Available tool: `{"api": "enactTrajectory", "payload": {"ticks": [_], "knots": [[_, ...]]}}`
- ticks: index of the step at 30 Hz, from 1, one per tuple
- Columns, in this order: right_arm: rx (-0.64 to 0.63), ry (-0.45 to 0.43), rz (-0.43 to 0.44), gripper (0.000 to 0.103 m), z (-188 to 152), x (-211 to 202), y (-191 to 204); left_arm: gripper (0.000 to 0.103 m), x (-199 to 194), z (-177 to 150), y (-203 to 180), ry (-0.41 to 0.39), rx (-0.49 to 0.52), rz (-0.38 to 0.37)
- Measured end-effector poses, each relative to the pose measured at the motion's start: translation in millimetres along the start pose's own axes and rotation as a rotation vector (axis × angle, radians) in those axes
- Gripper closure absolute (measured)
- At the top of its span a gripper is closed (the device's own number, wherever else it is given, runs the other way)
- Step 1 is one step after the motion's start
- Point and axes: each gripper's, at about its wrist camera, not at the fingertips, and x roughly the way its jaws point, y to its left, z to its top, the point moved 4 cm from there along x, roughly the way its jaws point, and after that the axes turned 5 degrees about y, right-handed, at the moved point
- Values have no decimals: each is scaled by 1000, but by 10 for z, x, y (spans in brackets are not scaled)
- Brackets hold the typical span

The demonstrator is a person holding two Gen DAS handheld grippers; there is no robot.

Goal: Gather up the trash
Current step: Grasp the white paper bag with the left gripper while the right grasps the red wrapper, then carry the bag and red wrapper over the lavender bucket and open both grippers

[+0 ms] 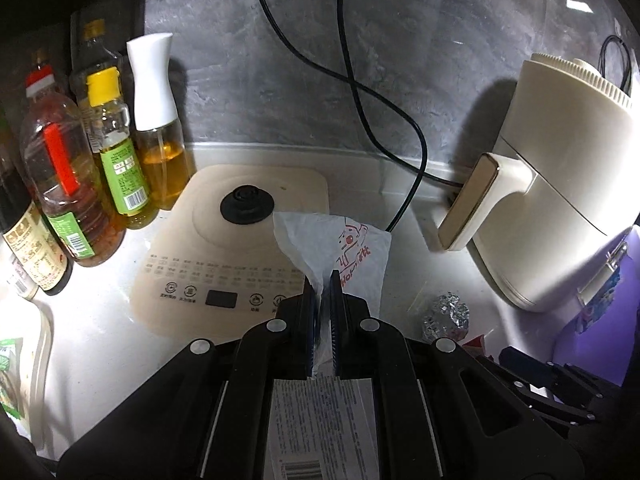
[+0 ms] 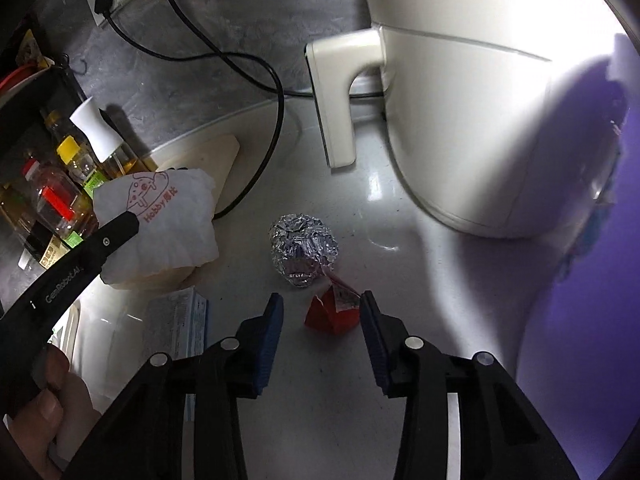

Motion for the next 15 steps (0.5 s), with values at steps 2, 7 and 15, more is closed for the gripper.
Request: {"api": "enactTrajectory", "payload": {"ticks": [2, 7, 15], "knots": [[-1, 3, 1, 69, 7, 32, 7, 96, 48, 4, 0, 5, -1, -3], [-33, 17, 23, 101, 7, 107, 85, 96, 93, 6, -32, 9, -4, -14], [-52, -36, 42, 101, 43, -128, 179, 96, -46, 21, -69, -13, -6, -39]]}}
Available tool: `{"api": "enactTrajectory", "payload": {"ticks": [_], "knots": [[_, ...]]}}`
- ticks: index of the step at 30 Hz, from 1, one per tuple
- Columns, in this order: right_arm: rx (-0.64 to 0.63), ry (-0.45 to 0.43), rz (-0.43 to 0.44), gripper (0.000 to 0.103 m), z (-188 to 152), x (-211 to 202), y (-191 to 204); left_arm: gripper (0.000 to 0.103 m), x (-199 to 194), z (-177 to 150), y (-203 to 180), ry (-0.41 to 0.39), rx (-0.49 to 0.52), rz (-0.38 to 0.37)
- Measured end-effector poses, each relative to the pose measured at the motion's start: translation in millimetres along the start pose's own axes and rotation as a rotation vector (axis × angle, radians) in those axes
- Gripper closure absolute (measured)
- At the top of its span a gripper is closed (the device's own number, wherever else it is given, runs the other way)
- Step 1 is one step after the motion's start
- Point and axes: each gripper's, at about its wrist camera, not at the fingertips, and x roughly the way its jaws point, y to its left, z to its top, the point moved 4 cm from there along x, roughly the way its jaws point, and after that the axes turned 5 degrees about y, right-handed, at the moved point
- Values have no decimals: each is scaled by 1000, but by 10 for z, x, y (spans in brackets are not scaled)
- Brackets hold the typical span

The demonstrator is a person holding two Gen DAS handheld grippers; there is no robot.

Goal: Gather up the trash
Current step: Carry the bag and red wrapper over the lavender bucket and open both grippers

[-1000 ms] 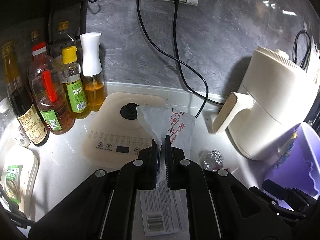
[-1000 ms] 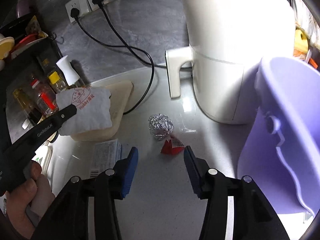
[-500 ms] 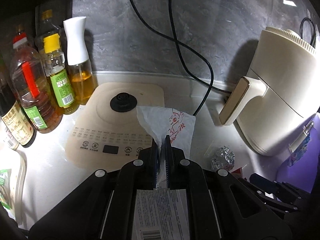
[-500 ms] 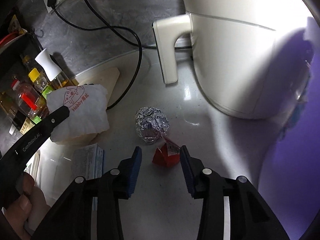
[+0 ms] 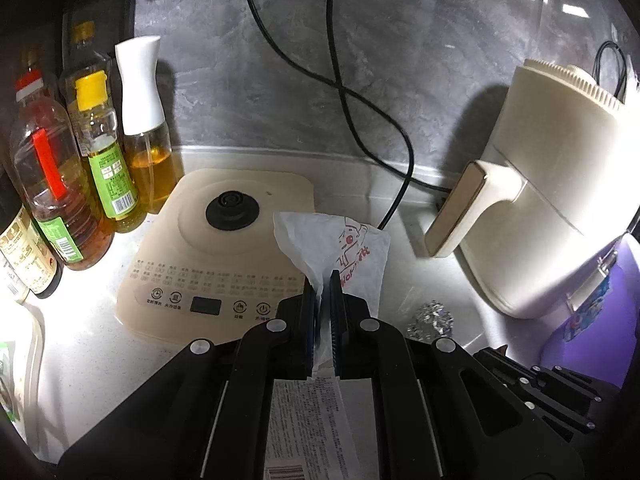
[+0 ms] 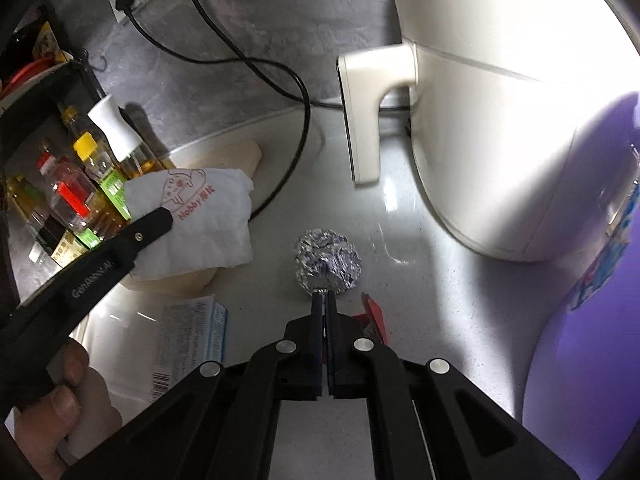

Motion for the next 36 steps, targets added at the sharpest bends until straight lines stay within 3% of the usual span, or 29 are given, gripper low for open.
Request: {"api": "enactTrajectory", "payload": {"ticks": [21, 36], "knots": [[-19, -251, 28, 101, 128, -1430, 248, 96, -978, 161, -340, -156, 22, -119], [94, -372, -96, 101, 50, -2055, -377, 96, -1191, 190, -1142, -186, 137, -256]]}}
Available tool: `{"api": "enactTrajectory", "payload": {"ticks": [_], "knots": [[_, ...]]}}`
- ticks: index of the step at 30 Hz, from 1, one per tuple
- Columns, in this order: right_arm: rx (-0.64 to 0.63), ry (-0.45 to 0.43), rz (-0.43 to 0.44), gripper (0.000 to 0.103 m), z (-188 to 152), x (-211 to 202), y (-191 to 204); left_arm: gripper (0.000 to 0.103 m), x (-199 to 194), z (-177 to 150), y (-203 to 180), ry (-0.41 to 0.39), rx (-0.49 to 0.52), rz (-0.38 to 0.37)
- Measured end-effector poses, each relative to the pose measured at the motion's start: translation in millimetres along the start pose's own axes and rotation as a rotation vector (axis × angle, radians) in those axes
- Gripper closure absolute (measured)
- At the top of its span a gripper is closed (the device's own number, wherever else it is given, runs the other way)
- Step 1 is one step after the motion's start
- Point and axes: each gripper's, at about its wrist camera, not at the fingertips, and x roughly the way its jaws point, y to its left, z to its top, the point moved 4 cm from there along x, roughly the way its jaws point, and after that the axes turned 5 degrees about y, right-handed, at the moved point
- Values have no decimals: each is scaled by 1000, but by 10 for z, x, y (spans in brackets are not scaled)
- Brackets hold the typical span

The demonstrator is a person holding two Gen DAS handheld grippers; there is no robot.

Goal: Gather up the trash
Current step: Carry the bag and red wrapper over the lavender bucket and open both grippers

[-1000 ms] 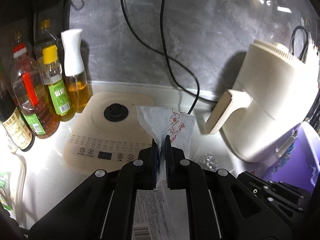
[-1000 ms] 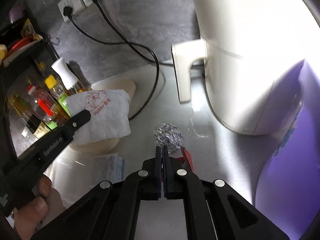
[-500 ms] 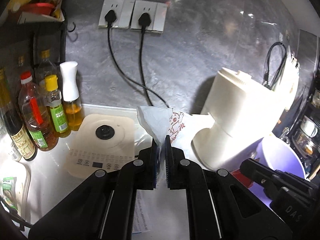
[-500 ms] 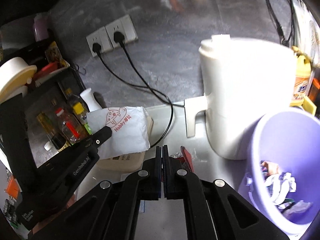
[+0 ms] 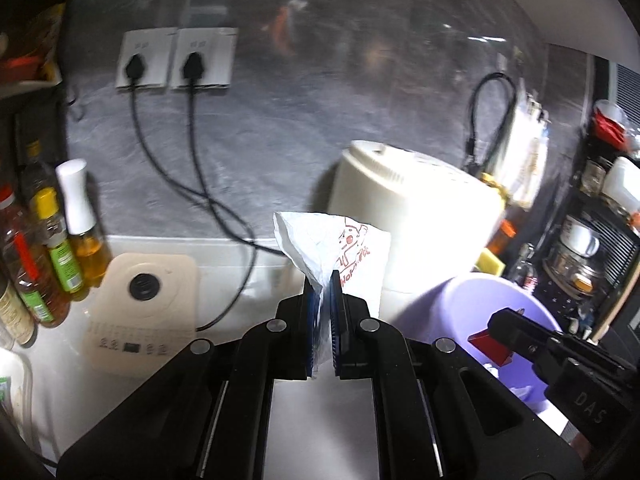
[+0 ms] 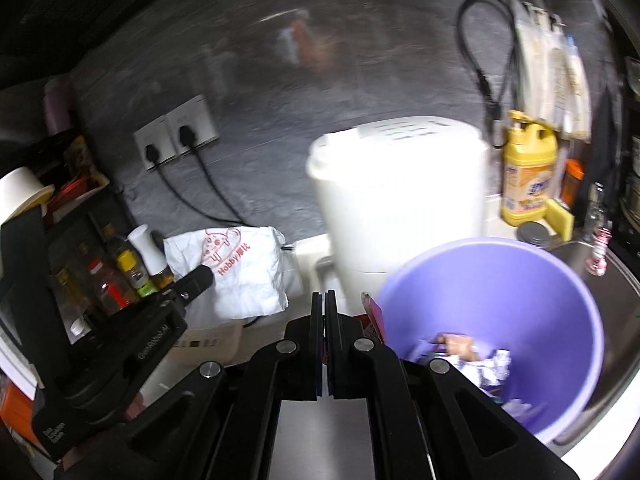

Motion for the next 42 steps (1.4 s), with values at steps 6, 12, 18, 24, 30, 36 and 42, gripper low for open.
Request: {"api": "enactTrajectory", "payload": {"ticks": [6, 12, 18, 24, 30, 36, 42], "knots": [[47, -24, -54, 101, 39, -142, -334, 96, 76, 36, -341, 4, 45, -65], [112, -44, -158, 80, 44, -271, -659, 96, 139, 73, -600, 7, 76, -118], [141, -64, -205, 56, -19, -408, -853, 96, 194, 39, -815, 19, 100, -171], [189, -56, -241, 56, -125, -531, -1063, 96, 248, -18, -1029, 49, 126, -238], [230, -54, -279, 56, -220, -645, -1215, 42, 397, -136, -1184, 127, 160, -274], [214, -63, -299, 56, -257, -673, -1153, 34, 347, -152, -967, 118, 130, -246], [171, -38, -244, 56, -243, -483, -886, 19, 223, -150, -546, 96, 89, -167]]}}
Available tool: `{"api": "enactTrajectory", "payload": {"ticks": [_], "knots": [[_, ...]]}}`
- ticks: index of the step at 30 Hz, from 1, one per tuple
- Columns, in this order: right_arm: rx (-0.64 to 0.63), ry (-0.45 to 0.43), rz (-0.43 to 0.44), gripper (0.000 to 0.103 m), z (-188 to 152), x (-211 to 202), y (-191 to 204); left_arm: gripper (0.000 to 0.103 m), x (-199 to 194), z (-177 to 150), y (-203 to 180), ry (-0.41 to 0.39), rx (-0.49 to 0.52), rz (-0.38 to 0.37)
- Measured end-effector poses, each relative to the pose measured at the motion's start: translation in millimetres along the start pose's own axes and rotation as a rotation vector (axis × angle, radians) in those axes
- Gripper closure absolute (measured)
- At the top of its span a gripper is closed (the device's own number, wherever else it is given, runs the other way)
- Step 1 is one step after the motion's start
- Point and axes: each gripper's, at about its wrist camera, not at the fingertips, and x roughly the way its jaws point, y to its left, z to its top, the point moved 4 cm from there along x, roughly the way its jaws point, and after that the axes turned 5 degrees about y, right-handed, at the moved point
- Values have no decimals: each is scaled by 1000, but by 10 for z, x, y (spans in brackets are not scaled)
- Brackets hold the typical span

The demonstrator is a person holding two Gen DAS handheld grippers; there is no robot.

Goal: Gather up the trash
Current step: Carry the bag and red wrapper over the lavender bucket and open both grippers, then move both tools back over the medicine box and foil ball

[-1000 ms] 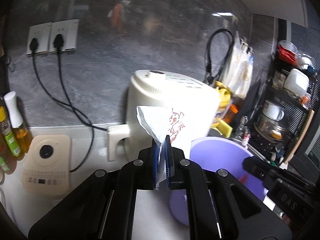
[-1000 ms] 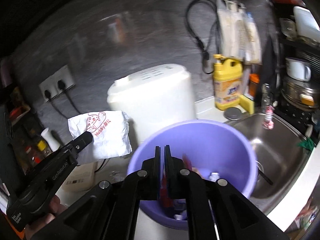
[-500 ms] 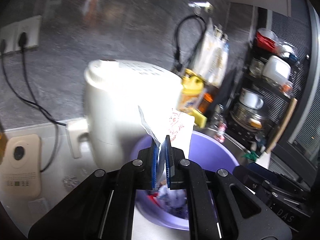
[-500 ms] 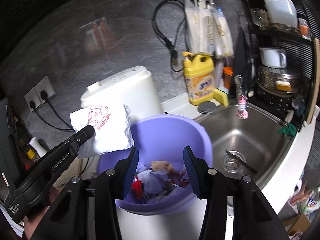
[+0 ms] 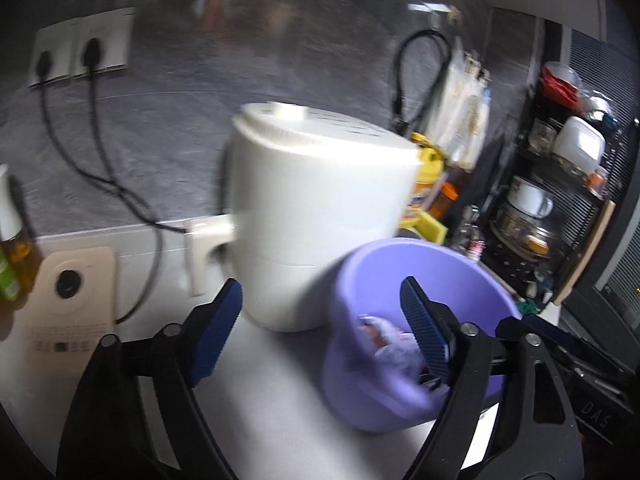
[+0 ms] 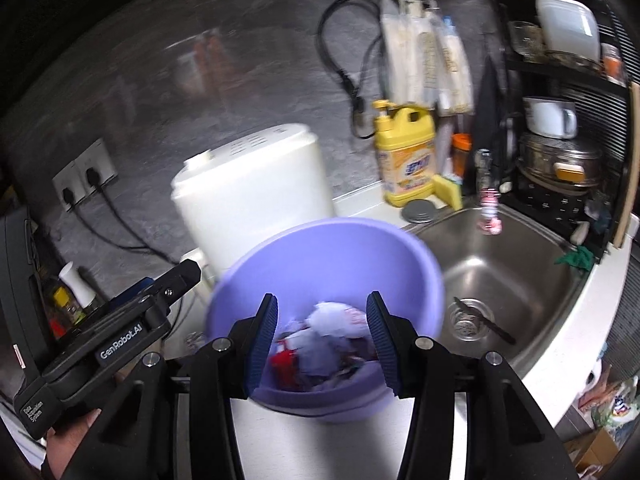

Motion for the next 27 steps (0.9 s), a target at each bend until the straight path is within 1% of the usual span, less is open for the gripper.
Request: {"api": "enactTrajectory", "payload": {"ticks": [7, 9, 13, 15, 18, 23, 27], "knots": [[-67, 40, 81, 56, -81, 152, 483, 10, -239, -115, 596, -6, -76, 130], [-89, 54, 106, 52, -121, 192, 629, 9, -322, -148, 759, -10, -100, 167], [-126, 69, 146, 49, -181, 234, 863, 7, -468, -240, 1030, -8, -137, 232], [-145, 75, 165, 47, -215, 256, 980, 6, -516, -280, 1119, -7, -149, 253], [-171, 89, 192, 47, -275, 293, 1127, 6, -584, -351, 1251, 0, -164, 287], [-210, 107, 227, 44, -352, 339, 1305, 6, -682, -458, 1424, 9, -191, 328], [-239, 122, 255, 39, -411, 383, 1433, 6, -713, -535, 1536, 20, -210, 354]]}}
